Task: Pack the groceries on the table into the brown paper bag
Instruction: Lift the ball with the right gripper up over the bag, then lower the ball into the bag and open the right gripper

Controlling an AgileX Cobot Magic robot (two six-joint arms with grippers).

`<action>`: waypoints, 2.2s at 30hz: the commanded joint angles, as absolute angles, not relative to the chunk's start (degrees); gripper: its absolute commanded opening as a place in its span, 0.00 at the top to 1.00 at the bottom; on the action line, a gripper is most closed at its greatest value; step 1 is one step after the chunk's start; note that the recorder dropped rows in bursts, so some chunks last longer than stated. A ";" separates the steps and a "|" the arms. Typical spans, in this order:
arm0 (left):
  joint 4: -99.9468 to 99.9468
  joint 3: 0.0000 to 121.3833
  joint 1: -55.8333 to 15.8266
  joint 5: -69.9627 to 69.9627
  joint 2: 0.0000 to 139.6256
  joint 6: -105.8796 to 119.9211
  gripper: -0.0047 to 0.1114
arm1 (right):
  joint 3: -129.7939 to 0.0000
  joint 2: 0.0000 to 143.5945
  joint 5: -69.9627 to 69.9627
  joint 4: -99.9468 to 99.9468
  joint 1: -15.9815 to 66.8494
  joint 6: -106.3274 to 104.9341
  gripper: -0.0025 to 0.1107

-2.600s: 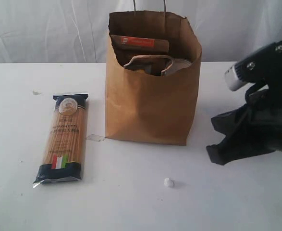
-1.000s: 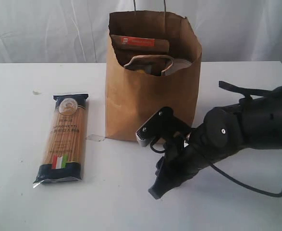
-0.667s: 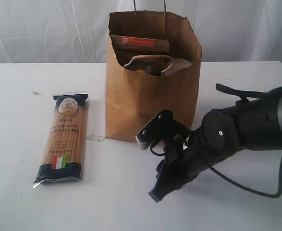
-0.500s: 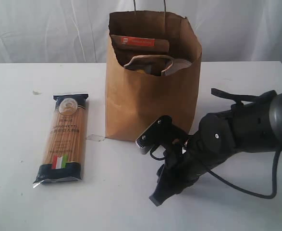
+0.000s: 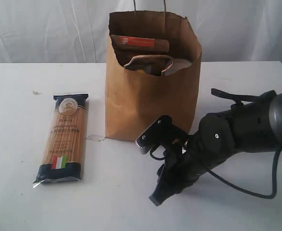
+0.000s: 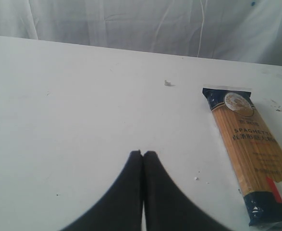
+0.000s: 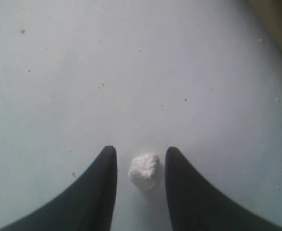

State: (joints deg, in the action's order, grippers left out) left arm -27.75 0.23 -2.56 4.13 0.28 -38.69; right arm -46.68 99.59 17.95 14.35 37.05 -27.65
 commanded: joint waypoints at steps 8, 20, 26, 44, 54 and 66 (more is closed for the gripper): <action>-27.90 0.00 -2.47 4.34 0.00 -38.67 0.96 | -46.91 99.57 17.81 14.47 37.13 -27.62 0.97; -27.90 0.00 -2.47 4.34 0.00 -38.67 0.96 | -50.70 95.32 26.85 19.10 39.15 -25.37 0.98; -27.90 0.00 -2.47 4.34 0.00 -38.67 0.96 | -50.70 90.44 31.44 19.37 47.04 -25.49 0.98; -27.90 0.00 -2.47 4.34 0.00 -38.67 0.96 | -56.57 68.98 42.72 25.66 52.22 -16.89 0.98; -27.90 0.00 -2.47 4.34 0.00 -38.67 0.96 | -80.96 72.23 40.19 15.48 46.12 -10.19 0.98; -27.90 0.00 -2.47 4.34 0.00 -38.67 0.96 | -86.79 86.38 39.72 -5.08 35.86 -4.28 0.98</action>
